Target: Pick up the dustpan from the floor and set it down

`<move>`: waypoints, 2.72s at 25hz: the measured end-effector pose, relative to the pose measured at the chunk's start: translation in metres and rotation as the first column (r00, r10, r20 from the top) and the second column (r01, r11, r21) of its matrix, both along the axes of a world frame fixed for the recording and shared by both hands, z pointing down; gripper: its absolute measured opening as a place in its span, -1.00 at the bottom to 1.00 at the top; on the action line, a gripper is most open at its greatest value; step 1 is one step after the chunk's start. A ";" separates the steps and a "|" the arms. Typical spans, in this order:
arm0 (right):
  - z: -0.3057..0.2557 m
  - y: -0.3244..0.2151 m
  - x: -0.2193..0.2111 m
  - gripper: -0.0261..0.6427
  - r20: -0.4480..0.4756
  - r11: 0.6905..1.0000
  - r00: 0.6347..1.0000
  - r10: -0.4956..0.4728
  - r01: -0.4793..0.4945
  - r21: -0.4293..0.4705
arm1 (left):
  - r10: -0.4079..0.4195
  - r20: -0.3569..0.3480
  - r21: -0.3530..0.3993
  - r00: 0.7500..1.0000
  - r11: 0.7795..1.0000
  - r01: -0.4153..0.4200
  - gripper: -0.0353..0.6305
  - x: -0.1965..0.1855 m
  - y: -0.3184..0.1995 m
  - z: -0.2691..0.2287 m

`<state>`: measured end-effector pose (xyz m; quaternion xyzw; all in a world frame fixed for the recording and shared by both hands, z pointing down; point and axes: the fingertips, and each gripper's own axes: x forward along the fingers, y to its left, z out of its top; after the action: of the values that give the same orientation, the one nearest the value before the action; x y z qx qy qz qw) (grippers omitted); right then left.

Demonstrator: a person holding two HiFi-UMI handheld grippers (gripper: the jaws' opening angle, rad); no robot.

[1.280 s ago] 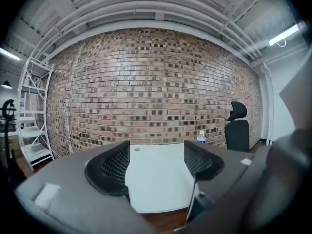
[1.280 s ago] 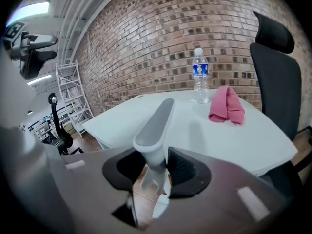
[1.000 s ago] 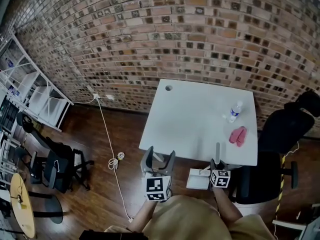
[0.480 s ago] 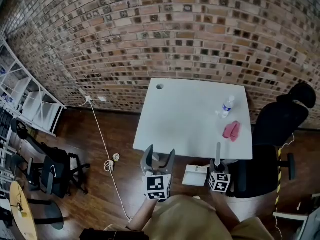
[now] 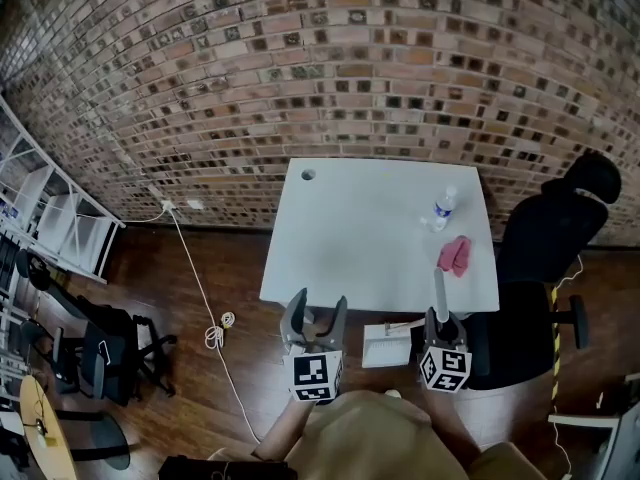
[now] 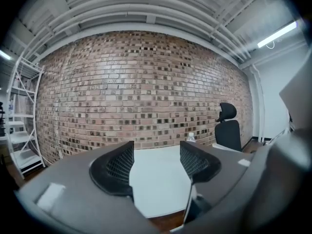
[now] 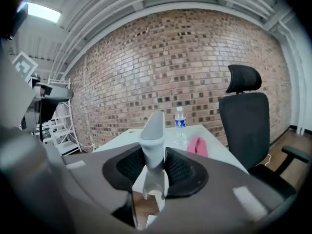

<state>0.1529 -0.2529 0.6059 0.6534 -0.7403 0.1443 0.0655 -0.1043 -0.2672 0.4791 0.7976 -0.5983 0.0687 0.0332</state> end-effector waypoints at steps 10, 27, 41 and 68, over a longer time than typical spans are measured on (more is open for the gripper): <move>-0.127 0.016 -0.001 -0.57 -0.046 0.967 0.997 0.066 -0.053 0.249 | 0.021 -0.073 0.074 0.997 0.997 -0.016 0.00 -0.001 0.004 -0.026; -0.186 0.023 0.016 -0.57 -0.015 0.936 0.988 0.154 -0.141 0.322 | 0.032 -0.070 0.126 0.997 0.992 -0.023 0.02 -0.001 0.008 -0.055; -0.209 0.028 0.003 -0.58 -0.064 0.923 0.991 0.118 -0.086 0.375 | 0.022 -0.062 0.140 0.998 0.990 -0.013 0.02 -0.003 0.009 -0.063; -0.058 0.014 0.011 -0.58 -0.103 0.996 0.991 0.082 -0.079 0.033 | 0.033 -0.063 0.106 0.997 0.994 -0.026 0.02 -0.002 0.012 -0.055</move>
<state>0.1638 -0.2384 0.5478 0.6903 -0.7108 0.1018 0.0885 -0.1059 -0.2550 0.4239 0.8088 -0.5879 0.0116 0.0094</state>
